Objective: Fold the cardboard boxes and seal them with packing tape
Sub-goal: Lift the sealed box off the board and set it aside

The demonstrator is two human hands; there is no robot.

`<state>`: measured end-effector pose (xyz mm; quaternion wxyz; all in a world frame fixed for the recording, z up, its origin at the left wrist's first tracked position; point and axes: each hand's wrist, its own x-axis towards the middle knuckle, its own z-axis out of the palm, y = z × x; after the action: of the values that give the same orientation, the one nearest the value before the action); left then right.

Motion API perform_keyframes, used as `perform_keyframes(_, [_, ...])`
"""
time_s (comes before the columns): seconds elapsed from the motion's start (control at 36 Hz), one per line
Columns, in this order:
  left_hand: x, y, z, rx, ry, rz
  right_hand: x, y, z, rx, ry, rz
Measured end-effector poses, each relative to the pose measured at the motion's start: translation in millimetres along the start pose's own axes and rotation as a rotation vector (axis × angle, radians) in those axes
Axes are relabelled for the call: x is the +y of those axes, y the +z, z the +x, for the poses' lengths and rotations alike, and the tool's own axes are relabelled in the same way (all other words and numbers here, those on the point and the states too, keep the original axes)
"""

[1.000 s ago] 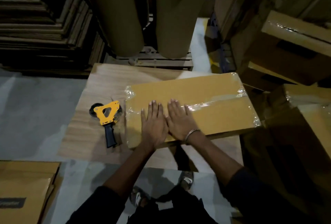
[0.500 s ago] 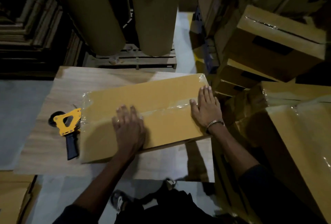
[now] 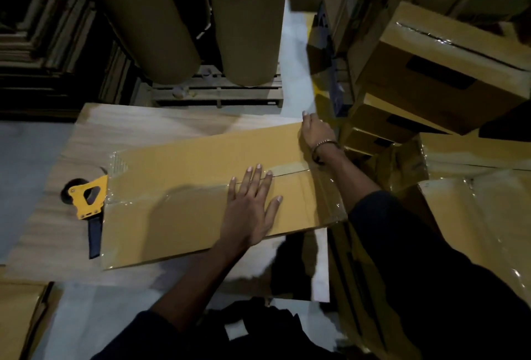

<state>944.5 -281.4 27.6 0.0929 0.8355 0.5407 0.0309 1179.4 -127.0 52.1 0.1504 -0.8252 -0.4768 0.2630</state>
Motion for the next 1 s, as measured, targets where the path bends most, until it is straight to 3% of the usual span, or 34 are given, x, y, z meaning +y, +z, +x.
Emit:
perform_keyframes(0.25, [1.2,-0.8,0.7,0.022,-0.015,-0.010,84.0,13.3,-119.6,-0.022,0.026,0.160])
perform_keyframes(0.33, [2.9,-4.3,0.9,0.029,-0.014,-0.023,104.1,18.0,-161.0,0.064,0.097,0.157])
perform_keyframes(0.47, [-0.5,-5.6,0.8,0.062,0.008,-0.121,115.6,40.6,-185.5,0.301,0.179,0.359])
perform_keyframes(0.61, [-34.7,-11.0,-16.0,0.113,0.076,-0.211,111.4,38.9,-184.7,0.346,0.184,0.424])
perform_keyframes(0.72, [-94.3,-28.2,-50.2,0.132,-0.106,-0.002,112.0,31.5,-183.5,0.308,0.185,0.460])
perform_keyframes(0.81, [-140.4,-40.7,-77.4,0.186,-0.408,0.054,108.7,30.3,-187.4,0.301,0.217,0.485])
perform_keyframes(0.89, [-168.0,-48.9,-97.2,0.227,-0.664,-0.079,102.6,30.5,-193.0,0.272,0.277,0.546])
perform_keyframes(1.0, [-191.8,-53.2,-109.1,0.232,-0.685,-0.290,94.2,25.4,-206.8,0.217,0.378,0.626])
